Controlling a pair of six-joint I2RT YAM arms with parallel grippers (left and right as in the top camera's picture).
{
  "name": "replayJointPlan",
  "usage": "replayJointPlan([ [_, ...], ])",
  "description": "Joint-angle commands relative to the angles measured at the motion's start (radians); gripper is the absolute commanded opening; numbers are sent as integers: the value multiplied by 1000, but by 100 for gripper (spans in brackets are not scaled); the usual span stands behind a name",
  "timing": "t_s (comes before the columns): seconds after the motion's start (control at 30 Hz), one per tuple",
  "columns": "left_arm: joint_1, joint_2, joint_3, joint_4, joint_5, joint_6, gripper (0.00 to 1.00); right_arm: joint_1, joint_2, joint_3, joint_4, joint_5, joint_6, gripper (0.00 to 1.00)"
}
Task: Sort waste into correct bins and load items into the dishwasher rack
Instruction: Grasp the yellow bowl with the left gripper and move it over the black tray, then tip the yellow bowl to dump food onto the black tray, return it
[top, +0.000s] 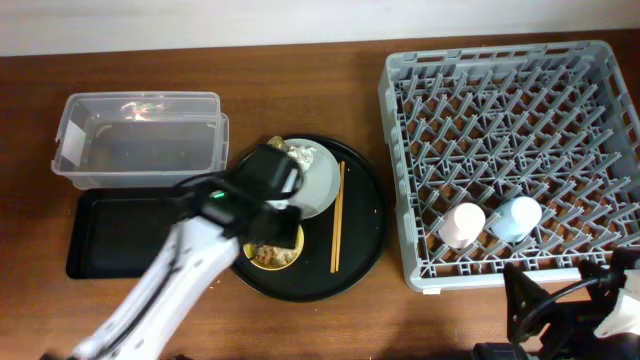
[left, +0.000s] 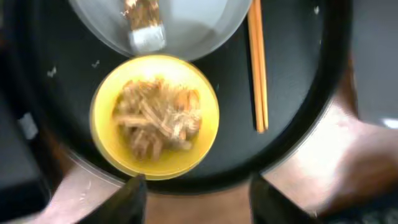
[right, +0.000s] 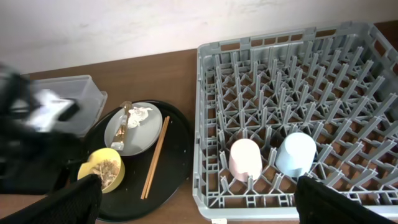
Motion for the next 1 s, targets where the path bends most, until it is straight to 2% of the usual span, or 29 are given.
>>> replayJointPlan([
  [0.0, -127, 220, -2, 85, -126, -128, 46, 7, 1, -1, 1, -5, -10, 99],
  [0.03, -158, 317, -2, 135, -127, -149, 43, 7, 1, -1, 1, -5, -10, 99],
  [0.13, -166, 451, -2, 166, -152, -205, 37, 7, 1, -1, 1, -5, -10, 99],
  [0.17, -166, 495, -2, 168, -150, -205, 30, 7, 1, -1, 1, -5, -10, 99],
  [0.2, -166, 522, -2, 168, -140, -205, 8, 7, 1, -1, 1, -5, -10, 99],
  [0.23, -166, 529, -1, 159, -133, -205, 0, 7, 1, -1, 1, -5, -10, 99],
  [0.33, -155, 404, 62, -8, -130, -198, 0, 7, 1, -1, 1, -5, -10, 99],
  [0.4, -79, 262, 87, -115, -125, -147, 0, 7, 1, -1, 2, -5, -10, 98],
  [0.47, 117, 171, 87, -116, 85, 43, 0, 7, 1, -1, 1, -5, -10, 99],
  [0.57, 509, 177, 85, -112, 462, 366, 0, 7, 1, -1, 2, -5, -10, 99],
  [0.63, 689, 196, 67, -110, 658, 517, 0, 7, 1, -1, 1, -5, -10, 99],
  [0.7, 822, 235, 12, -98, 898, 673, 0, 7, 1, -1, 2, -5, -10, 99],
  [0.73, 853, 249, -9, -84, 948, 712, 0, 7, 1, -1, 1, -5, -10, 99],
  [0.8, 974, 341, -95, -38, 1149, 890, 1, 7, 1, -1, 1, -5, -10, 99],
  [0.9, 1074, 447, -127, -38, 1273, 1007, 0, 7, 1, -1, 1, -5, -10, 99],
  [0.97, 1137, 503, -137, -45, 1348, 1012, 0, 7, 1, -1, 1, -5, -10, 99],
])
